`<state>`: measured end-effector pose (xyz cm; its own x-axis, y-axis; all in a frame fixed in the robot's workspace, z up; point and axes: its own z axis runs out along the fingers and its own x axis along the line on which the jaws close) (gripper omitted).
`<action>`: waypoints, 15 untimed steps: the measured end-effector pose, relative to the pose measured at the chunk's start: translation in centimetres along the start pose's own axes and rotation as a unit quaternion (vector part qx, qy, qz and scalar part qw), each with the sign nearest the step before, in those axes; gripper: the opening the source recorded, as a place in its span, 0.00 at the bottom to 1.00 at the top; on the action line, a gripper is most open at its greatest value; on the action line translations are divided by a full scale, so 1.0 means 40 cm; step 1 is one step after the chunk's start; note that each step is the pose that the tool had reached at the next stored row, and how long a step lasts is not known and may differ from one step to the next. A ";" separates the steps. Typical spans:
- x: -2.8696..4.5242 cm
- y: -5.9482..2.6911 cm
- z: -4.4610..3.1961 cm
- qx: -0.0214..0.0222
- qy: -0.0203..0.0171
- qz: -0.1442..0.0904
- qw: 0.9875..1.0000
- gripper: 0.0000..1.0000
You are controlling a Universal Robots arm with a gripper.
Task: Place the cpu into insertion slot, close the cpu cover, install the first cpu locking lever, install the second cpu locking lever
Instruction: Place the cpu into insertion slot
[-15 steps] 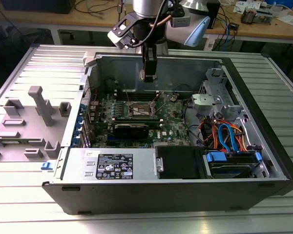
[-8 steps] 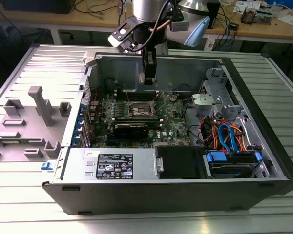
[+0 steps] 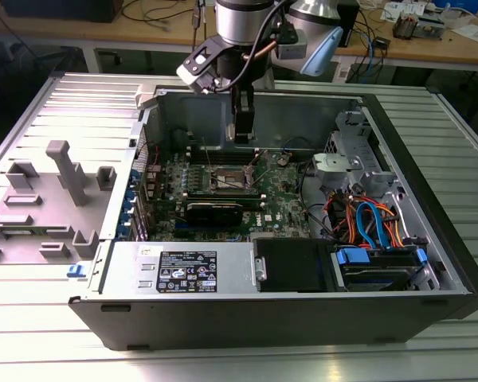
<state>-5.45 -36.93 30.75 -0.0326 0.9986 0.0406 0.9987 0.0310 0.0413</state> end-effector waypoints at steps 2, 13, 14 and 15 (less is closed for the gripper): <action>0.000 0.000 0.001 0.000 0.000 0.000 1.000 0.55; 0.000 0.000 0.006 0.000 0.000 0.000 1.000 0.55; 0.000 -0.001 0.010 0.000 0.000 0.000 1.000 0.55; -0.001 -0.001 0.016 0.000 0.000 0.000 1.000 0.55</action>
<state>-5.48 -36.93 30.11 -0.0324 0.9986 0.0407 0.9987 0.0307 0.0414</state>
